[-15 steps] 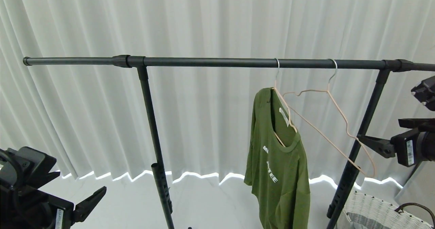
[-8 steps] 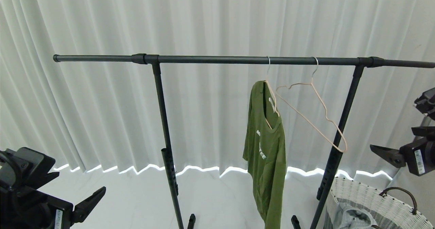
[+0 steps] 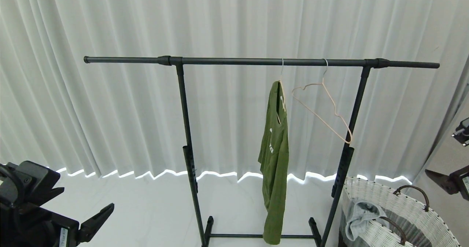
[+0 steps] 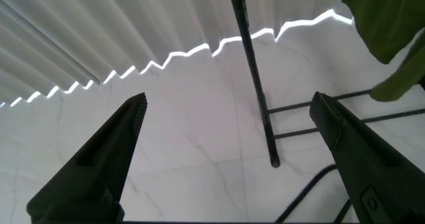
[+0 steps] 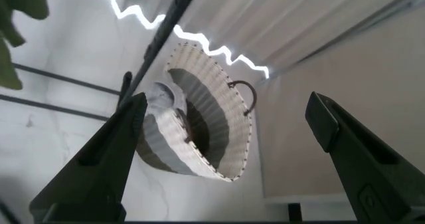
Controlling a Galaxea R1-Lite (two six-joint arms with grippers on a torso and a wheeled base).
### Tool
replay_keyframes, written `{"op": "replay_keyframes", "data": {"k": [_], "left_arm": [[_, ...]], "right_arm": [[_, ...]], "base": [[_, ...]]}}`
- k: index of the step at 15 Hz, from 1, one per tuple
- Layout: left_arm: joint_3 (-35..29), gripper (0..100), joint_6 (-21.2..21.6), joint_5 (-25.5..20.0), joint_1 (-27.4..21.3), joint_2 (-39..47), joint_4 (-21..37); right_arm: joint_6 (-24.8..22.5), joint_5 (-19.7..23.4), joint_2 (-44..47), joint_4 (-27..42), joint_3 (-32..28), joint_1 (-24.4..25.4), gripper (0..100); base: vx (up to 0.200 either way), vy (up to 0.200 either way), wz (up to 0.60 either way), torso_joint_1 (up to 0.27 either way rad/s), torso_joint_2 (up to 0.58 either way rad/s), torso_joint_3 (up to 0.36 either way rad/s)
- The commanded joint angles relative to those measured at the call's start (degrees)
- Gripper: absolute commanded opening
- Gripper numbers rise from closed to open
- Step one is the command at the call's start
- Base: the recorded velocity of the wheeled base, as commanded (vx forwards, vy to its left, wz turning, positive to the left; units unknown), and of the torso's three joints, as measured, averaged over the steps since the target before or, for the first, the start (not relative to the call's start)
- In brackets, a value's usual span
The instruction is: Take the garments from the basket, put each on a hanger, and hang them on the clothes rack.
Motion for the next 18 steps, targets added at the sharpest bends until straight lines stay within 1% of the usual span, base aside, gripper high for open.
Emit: {"op": "replay_keyframes", "data": {"k": [1,3,6,11,12,15,18], "left_arm": [[0.1,100,-0.1,0.0,0.0,-0.1,0.0],[0.1,100,-0.1,0.0,0.0,-0.1,0.0],[0.1,100,0.3,-0.1,0.0,-0.2,0.0],[0.1,100,-0.4,-0.1,0.0,-0.2,0.0],[-0.1,100,-1.6,-0.1,0.0,-0.2,0.0],[-1.5,100,-8.5,0.0,0.0,0.2,0.0],[-0.7,100,-8.5,0.0,0.0,-0.2,0.0]], "right_arm": [[-0.2,-0.2,-0.4,-2.3,3.3,-0.6,100],[-0.3,-0.2,-1.0,-4.5,6.0,-0.6,100],[-0.2,-0.2,-1.1,-4.5,6.8,-0.6,100],[-0.2,-0.2,-1.2,-4.5,7.5,-0.6,100],[-0.2,-0.2,-1.3,-4.5,8.0,-0.6,100],[-0.1,-0.2,-1.6,-4.5,8.8,-0.6,100],[-0.2,-0.2,-2.1,-4.5,9.0,-1.8,100]], "base": [[0.0,0.0,0.0,0.0,0.0,0.0],[0.0,0.0,0.0,0.0,0.0,0.0],[0.0,0.0,0.0,-0.019,0.05,0.028],[0.0,0.0,0.0,-0.171,0.41,0.236],[0.0,0.0,0.0,-0.203,0.48,0.281],[0.0,0.0,0.0,-0.19,0.47,0.284],[0.0,0.0,0.0,-0.175,0.47,0.295]]}}
